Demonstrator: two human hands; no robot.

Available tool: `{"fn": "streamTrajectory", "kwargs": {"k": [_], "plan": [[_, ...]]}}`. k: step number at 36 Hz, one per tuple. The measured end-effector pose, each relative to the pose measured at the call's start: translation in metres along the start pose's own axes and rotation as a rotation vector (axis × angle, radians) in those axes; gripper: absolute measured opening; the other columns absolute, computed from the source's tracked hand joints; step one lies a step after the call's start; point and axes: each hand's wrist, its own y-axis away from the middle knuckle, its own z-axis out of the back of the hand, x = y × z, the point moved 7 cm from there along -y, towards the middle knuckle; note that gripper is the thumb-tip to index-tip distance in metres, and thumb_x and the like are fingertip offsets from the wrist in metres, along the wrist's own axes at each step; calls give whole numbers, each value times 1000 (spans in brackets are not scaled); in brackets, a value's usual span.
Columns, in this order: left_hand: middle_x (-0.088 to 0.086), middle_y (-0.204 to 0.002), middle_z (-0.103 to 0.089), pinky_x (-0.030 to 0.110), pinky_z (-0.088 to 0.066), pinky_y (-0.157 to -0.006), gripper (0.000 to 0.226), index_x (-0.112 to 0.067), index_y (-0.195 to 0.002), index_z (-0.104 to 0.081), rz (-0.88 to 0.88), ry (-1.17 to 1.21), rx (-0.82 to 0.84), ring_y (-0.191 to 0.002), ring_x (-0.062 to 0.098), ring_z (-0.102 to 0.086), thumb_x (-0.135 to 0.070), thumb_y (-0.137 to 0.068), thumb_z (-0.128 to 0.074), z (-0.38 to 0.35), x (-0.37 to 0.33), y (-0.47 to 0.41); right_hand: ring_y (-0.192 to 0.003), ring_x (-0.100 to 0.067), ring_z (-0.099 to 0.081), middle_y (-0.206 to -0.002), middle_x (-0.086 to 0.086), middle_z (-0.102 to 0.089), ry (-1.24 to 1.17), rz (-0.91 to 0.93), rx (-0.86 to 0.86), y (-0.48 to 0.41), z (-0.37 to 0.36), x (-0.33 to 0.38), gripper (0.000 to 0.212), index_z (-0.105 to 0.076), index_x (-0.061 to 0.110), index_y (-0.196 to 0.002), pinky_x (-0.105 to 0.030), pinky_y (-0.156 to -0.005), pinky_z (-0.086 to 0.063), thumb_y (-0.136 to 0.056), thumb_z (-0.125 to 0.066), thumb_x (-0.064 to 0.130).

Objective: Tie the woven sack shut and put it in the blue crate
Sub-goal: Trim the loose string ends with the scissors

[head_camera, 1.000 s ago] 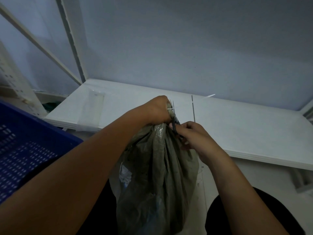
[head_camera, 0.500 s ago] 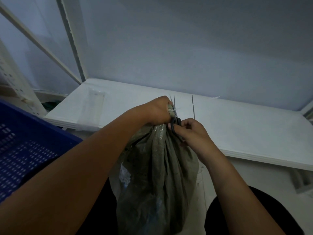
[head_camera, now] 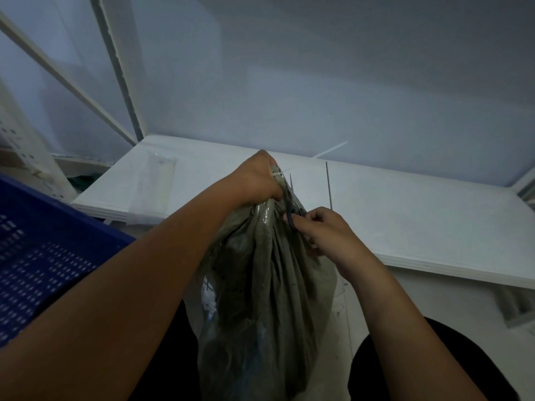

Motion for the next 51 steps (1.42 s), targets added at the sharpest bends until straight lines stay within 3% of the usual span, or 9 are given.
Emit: {"fn": "streamTrajectory", "kwargs": {"k": [8,17,24,29,34,37,40,46,51], "plan": [[5,-67,-50,28,-40,-56,32,-13,-65,-47,68,-9,-125,-65,22,-54,0,-66,-77,16,13,-8,-67,-16,-54,-80,-3,-59,5,-15,46,4,-4,0,43,-55,17,-90,-32,-61,-49,-74,-76,53],[14,-85,-58,31,-47,-62,35,-9,-93,-56,17,-2,-15,-73,24,-59,3,-69,-79,2,2,-4,-66,-13,-53,-76,0,-53,-103,32,86,4,-10,10,38,-56,17,-91,-33,-65,-48,-78,-78,46],[6,-75,-54,26,-41,-52,39,-17,-74,-46,7,-35,6,-65,18,-54,1,-66,-80,-4,2,-7,-68,-15,-51,-73,0,-52,-115,66,63,2,-10,10,47,-57,18,-85,-36,-66,-44,-66,-78,56],[7,-94,-59,33,-53,-67,48,-15,-105,-52,5,-45,36,-80,20,-61,-4,-68,-80,-9,6,-6,-64,-15,-50,-68,3,-52,-74,77,30,-1,-8,9,49,-58,20,-83,-36,-67,-44,-61,-75,60],[7,-83,-56,27,-42,-50,41,-20,-89,-48,-3,-46,74,-64,15,-53,-5,-63,-77,-13,5,-6,-64,-13,-51,-65,6,-54,-50,90,17,-1,-7,9,41,-58,17,-77,-34,-67,-44,-69,-76,53],[5,-87,-55,25,-40,-50,64,-18,-126,-40,32,-13,85,-66,15,-54,-3,-74,-73,-14,7,-5,-68,-14,-55,-72,1,-59,-50,94,20,3,-6,14,57,-58,1,-86,-32,-65,-43,-70,-75,54],[0,-80,-51,21,-34,-46,78,-18,-141,-29,13,-29,96,-62,10,-51,-3,-78,-71,-16,5,-3,-67,-12,-56,-70,4,-61,-38,74,40,6,-5,15,43,-61,7,-84,-28,-61,-42,-80,-75,48],[-1,-87,-53,24,-36,-53,87,-20,-148,-22,8,-59,112,-69,10,-53,-6,-77,-71,-23,6,-2,-71,-15,-58,-74,-1,-66,-48,53,54,10,-4,14,56,-65,1,-90,-30,-62,-40,-74,-73,55],[-1,-89,-54,21,-37,-53,88,-21,-149,-23,9,-43,115,-69,10,-54,-3,-78,-73,-21,6,0,-66,-10,-55,-76,-5,-66,-65,62,50,10,-5,15,38,-66,8,-85,-24,-59,-36,-81,-75,45]]}}
